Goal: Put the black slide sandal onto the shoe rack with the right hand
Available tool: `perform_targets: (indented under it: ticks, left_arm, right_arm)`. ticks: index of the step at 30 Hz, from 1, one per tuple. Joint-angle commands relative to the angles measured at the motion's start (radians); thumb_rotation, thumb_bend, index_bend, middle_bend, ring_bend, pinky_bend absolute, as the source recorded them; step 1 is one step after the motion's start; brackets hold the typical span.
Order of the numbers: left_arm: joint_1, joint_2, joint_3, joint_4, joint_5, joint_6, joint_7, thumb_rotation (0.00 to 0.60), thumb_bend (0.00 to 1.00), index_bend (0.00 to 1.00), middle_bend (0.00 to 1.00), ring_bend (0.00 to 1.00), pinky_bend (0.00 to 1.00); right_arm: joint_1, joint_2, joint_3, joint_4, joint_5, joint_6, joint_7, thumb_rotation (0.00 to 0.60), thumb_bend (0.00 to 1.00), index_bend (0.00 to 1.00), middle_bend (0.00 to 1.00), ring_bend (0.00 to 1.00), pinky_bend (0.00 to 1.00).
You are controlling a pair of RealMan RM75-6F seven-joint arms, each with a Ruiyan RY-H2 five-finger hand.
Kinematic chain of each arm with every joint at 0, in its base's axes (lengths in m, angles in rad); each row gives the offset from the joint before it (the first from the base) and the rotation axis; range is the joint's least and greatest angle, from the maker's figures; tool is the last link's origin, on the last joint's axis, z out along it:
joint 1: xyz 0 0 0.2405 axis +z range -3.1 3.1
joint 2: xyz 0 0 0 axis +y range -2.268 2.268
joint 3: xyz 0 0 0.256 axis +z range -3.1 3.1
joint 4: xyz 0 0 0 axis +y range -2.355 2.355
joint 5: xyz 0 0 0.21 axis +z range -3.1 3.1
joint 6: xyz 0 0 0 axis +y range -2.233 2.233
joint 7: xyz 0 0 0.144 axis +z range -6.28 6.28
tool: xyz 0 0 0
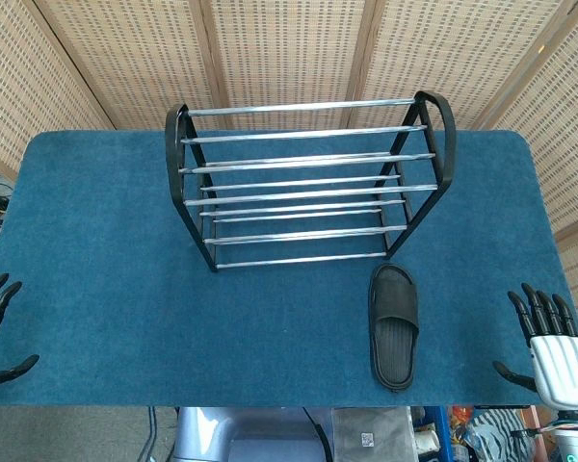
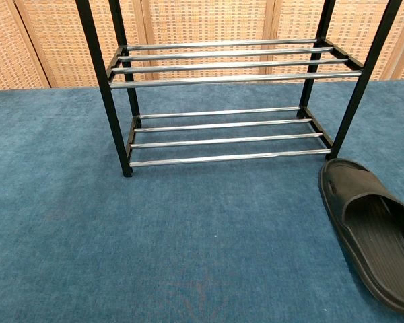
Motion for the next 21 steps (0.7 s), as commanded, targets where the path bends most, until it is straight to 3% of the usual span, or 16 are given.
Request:
perform_targets:
  ticks: [1, 7, 10, 15, 21]
  left_arm:
    - [0.0, 0.0, -0.001, 0.0, -0.001, -0.002, 0.001, 0.6, 0.05, 0.0, 0.0, 0.0, 0.0]
    - [-0.004, 0.002, -0.003, -0.003, -0.007, -0.013, -0.001, 0.6, 0.05, 0.0, 0.0, 0.0, 0.0]
    - [-0.005, 0.002, -0.007, -0.003, -0.011, -0.014, -0.004, 0.6, 0.05, 0.0, 0.0, 0.0, 0.0]
    - [-0.008, 0.001, -0.011, -0.008, -0.021, -0.022, 0.002, 0.6, 0.05, 0.0, 0.0, 0.0, 0.0]
    - [-0.012, -0.001, -0.018, -0.014, -0.035, -0.035, 0.015, 0.6, 0.05, 0.0, 0.0, 0.0, 0.0]
  right_arm:
    - [0.0, 0.0, 0.0, 0.0, 0.0, -0.001, 0.0, 0.6, 0.0, 0.0, 0.0, 0.0, 0.0]
    - [0.013, -0.005, -0.006, 0.009, -0.005, -0.028, -0.011, 0.6, 0.0, 0.0, 0.0, 0.0, 0.0]
    - [0.042, -0.02, -0.025, 0.062, -0.062, -0.062, -0.024, 0.6, 0.0, 0.0, 0.0, 0.0, 0.0]
    - [0.141, -0.078, -0.092, 0.296, -0.289, -0.1, 0.108, 0.6, 0.0, 0.0, 0.0, 0.0, 0.0]
    - [0.25, -0.175, -0.16, 0.593, -0.511, -0.066, 0.206, 0.6, 0.0, 0.0, 0.0, 0.0, 0.0]
